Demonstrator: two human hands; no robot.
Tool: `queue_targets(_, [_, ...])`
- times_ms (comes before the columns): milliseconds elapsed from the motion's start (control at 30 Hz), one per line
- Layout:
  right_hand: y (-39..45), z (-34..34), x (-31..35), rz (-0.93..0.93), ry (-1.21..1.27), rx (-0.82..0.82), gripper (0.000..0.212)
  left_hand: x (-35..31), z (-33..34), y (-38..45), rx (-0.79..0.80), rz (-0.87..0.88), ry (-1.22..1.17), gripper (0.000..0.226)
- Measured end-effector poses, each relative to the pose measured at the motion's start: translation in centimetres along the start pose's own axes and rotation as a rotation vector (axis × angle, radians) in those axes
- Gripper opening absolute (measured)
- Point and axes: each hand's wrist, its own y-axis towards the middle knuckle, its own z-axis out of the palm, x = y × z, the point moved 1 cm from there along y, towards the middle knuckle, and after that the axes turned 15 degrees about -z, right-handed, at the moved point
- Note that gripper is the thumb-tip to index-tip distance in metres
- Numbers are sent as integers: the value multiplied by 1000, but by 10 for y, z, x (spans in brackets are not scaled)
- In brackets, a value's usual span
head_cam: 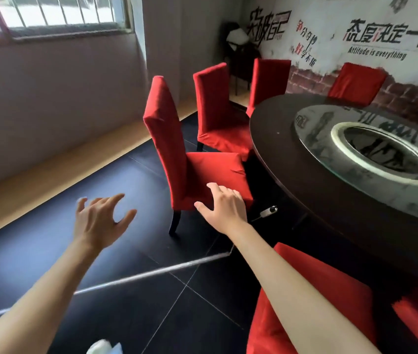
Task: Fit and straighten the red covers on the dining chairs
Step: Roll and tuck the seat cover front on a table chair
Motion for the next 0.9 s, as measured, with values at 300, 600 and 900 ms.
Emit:
queue_targets(300, [205, 38, 71, 131, 24, -109, 57, 104, 10, 213, -48, 113, -32, 70])
queue_targets(600, [360, 63, 77, 270, 6, -114, 60, 90, 52, 381, 18, 294, -146, 75])
queue_targets(900, [461, 92, 30, 506, 24, -39, 65, 25, 126, 536, 78, 526, -184, 71])
